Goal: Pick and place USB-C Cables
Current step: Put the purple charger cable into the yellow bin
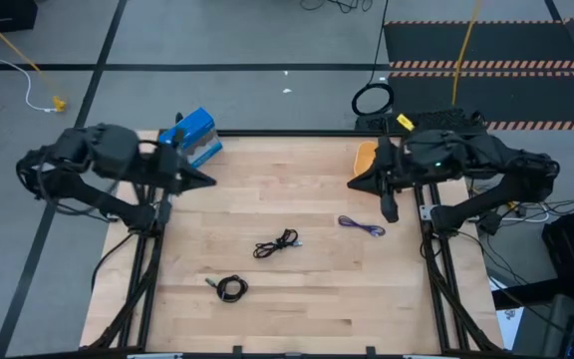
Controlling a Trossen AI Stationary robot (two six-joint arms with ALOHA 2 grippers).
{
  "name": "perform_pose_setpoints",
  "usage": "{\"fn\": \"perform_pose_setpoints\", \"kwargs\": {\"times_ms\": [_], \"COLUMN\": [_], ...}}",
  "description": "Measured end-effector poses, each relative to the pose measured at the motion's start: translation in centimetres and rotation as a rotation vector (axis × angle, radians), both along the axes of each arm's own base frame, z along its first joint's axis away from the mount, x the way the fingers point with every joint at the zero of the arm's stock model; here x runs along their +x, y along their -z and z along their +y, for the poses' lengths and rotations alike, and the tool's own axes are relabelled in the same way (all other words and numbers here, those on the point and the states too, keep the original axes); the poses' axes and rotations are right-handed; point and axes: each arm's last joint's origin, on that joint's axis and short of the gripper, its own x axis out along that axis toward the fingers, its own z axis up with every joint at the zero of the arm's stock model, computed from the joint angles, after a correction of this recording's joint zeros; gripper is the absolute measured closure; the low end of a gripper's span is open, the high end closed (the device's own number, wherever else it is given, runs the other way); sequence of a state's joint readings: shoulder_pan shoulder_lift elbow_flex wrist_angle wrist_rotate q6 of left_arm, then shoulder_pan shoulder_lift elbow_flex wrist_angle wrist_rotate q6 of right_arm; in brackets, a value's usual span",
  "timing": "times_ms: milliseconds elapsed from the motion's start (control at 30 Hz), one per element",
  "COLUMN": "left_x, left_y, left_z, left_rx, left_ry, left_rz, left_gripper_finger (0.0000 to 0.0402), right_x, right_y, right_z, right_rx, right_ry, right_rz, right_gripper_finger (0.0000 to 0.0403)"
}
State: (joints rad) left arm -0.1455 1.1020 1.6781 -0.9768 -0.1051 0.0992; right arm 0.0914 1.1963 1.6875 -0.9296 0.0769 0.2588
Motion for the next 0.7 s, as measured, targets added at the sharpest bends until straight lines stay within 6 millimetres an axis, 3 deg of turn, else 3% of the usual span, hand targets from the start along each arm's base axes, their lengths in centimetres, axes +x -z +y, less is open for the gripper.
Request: {"fn": "perform_pose_setpoints", "kwargs": {"times_ms": [200,400,700], "left_x": [2.2,2.7,3.2], "left_y": [1.3,1.7,2.2], "left_z": [-0.3,-0.4,-0.5], "left_rx": [0.044,0.073,0.120], "left_ry": [0.014,0.027,0.050], "left_rz": [0.095,0.129,0.175], "left_gripper_finger": [0.0394,0.0394,0.0394], "right_x": [1.7,2.4,2.6], "right_y": [2.4,4.4,6.8], "right_z": [0.4,1.5,2.6], "right_rx": [-0.005,-0.096,-0.185], "right_ry": [0.017,0.067,0.227], "right_rz": [0.198,0.372,0.435], "right_gripper_finger": [0.0403,0.0403,0.0403]}}
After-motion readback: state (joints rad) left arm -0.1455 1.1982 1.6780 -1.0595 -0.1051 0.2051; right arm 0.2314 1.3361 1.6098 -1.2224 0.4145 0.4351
